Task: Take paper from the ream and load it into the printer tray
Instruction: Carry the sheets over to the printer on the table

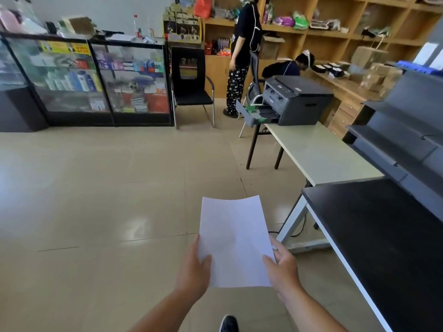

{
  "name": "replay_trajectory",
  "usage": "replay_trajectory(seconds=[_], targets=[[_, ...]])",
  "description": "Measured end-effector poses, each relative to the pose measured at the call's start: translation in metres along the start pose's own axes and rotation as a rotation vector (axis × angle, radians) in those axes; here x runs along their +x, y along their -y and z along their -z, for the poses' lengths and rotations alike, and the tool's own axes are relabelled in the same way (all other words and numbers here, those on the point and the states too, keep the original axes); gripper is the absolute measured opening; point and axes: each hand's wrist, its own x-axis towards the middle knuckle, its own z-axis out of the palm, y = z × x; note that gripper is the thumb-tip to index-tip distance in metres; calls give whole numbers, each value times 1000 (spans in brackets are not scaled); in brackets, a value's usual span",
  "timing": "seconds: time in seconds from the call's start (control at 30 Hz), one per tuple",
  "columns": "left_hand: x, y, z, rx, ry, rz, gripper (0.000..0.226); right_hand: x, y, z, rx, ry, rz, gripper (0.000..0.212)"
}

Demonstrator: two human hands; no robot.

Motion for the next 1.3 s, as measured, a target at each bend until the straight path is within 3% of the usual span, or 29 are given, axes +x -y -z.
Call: replay_trajectory(seconds=[0.33, 0.63, 0.8, 1.3], targets=[[143, -35, -28, 40, -33, 42, 61, 147, 55, -16, 48, 47, 20, 60], [253, -77, -35, -41, -156, 21, 59, 262, 115, -41, 0, 122, 46, 57], [326, -70, -28, -56, -151, 109, 62, 327, 136, -76, -18, 127, 39, 57], [588, -107, 45, -77, -174, 65, 62, 527, 251, -218, -31, 115, 39, 60]])
